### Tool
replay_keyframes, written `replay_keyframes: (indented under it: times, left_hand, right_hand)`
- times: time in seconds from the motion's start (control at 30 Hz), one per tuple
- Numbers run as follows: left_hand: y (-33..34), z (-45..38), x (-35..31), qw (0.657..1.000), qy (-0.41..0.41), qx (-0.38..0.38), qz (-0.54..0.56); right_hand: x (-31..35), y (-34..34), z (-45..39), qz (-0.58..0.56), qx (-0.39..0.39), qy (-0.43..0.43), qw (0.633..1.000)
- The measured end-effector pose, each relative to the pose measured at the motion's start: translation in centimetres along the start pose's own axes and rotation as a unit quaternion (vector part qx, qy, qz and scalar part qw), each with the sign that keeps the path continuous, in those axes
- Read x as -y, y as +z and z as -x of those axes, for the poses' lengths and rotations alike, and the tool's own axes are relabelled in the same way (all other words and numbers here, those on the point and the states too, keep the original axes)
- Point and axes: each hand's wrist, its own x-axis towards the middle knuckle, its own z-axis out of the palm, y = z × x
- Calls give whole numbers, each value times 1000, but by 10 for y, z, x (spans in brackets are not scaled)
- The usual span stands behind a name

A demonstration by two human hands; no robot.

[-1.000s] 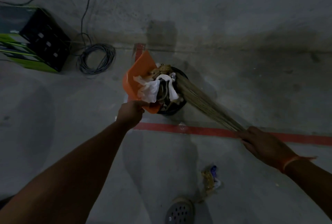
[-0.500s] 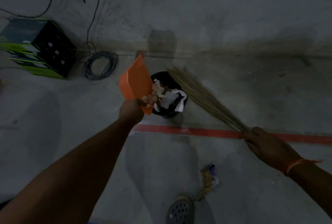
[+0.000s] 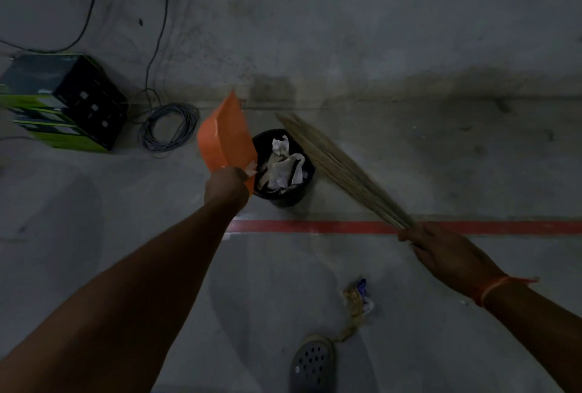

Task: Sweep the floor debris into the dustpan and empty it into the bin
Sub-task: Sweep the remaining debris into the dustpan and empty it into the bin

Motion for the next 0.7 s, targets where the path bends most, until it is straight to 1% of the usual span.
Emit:
replay_keyframes:
  times: [0.13,0.3,0.4,0.57,0.63,0.7]
  left_hand:
    - [-5,24,-6,1000,10,-9,-5]
    - [-5,56,-15,1000,-3,-4,8]
    - [-6,71,-14,1000,7,-21,-20]
    - [-5,69,-19,999,8,-37,-20]
    - [-3,59,-22,999,6,-34,-30]
    - [-2,53,-26,998,22,-29,-44]
  right_hand:
    - [3,3,25,-17,-10,17,1000]
    - [9,3,59,-36,14,55,998]
    - [16,-2,78,-51,6,47,998]
    - [11,1,86,-66,18,54,996]
    - [8,6,79,-70,20,57,996]
    - [7,8,70,-75,15,56,995]
